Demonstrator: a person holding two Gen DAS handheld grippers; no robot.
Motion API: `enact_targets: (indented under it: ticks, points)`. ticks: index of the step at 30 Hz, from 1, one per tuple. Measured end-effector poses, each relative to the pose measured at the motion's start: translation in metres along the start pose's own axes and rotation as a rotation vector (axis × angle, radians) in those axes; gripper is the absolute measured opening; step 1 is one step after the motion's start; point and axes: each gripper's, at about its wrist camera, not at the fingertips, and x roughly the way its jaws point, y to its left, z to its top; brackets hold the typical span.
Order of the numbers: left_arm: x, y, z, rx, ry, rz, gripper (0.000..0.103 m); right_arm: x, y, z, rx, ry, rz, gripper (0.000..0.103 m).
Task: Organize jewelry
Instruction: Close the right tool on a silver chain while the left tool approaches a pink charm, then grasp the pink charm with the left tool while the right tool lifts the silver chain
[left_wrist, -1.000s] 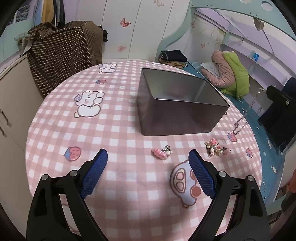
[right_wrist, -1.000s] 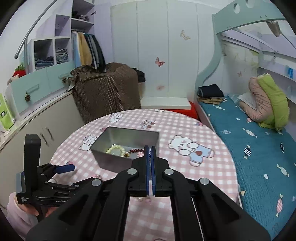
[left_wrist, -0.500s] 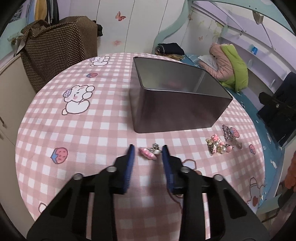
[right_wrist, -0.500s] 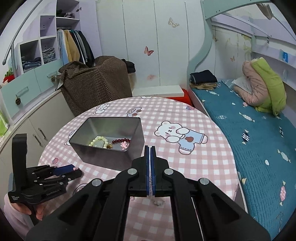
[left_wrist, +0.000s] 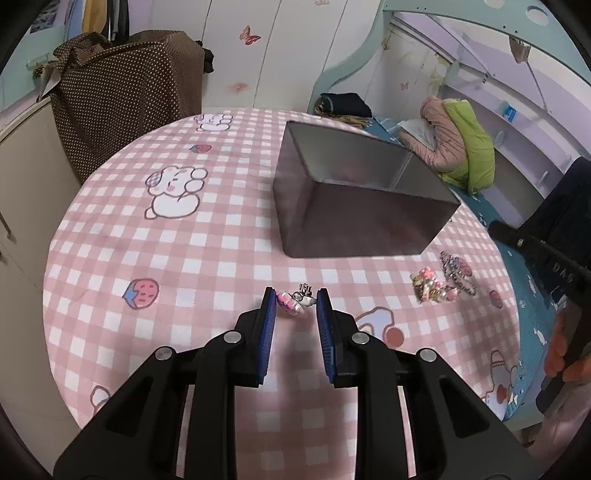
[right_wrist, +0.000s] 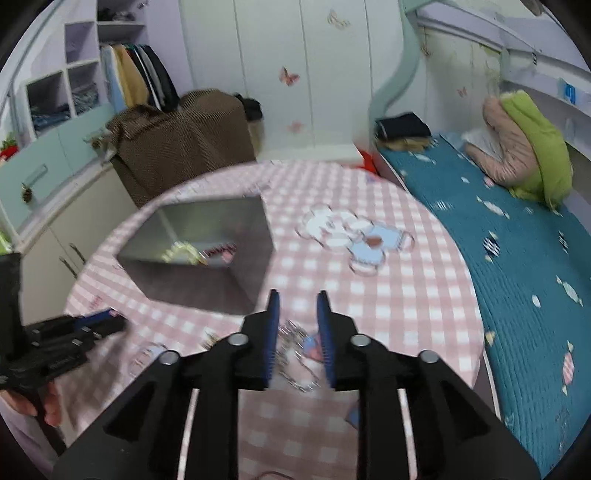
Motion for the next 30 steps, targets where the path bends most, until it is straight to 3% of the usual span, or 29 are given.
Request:
enact_targets:
  ticks: [2,3,4,6,9,11,15,17,18,22,30]
  points:
    - [0.003,0.000,-0.002,0.013,0.018,0.000,0.025,0.009,-0.003,-0.007,0.007,0.039,-0.004,0.023]
    - [0.002,-0.001,-0.003,0.017,0.009,-0.006,0.032,0.013,-0.004,-0.010,0.013,0.059,-0.006,0.024]
    - [0.000,-0.001,-0.004,0.020,0.009,-0.017,0.051,0.016,-0.005,-0.013,0.016,0.071,-0.008,0.027]
    - [-0.003,-0.003,-0.006,0.034,-0.006,-0.002,0.067,0.021,-0.006,-0.019,0.021,0.095,-0.014,0.031]
    - [-0.005,-0.001,-0.008,0.047,-0.003,-0.004,0.067,0.022,-0.006,-0.022,0.017,0.107,-0.006,0.044]
    - [-0.002,0.005,-0.008,0.038,0.001,0.007,0.066,0.023,-0.004,-0.026,-0.001,0.112,-0.009,0.048]
    - [0.000,0.008,-0.005,0.057,-0.019,0.012,0.046,0.026,0.005,-0.030,-0.069,0.106,-0.051,0.042]
    - [0.002,0.009,-0.004,0.067,-0.025,0.030,0.031,0.025,0.004,-0.030,-0.059,0.104,-0.023,0.015]
    - [0.003,0.010,-0.003,0.066,-0.022,0.032,0.022,0.025,0.003,-0.030,-0.053,0.105,-0.009,0.007]
    - [0.002,0.014,-0.001,0.040,-0.023,0.025,0.022,0.026,0.002,-0.026,-0.043,0.099,-0.015,0.000]
    - [-0.008,0.005,0.004,0.051,-0.060,0.020,0.022,0.006,0.002,-0.009,-0.037,0.025,-0.010,0.000]
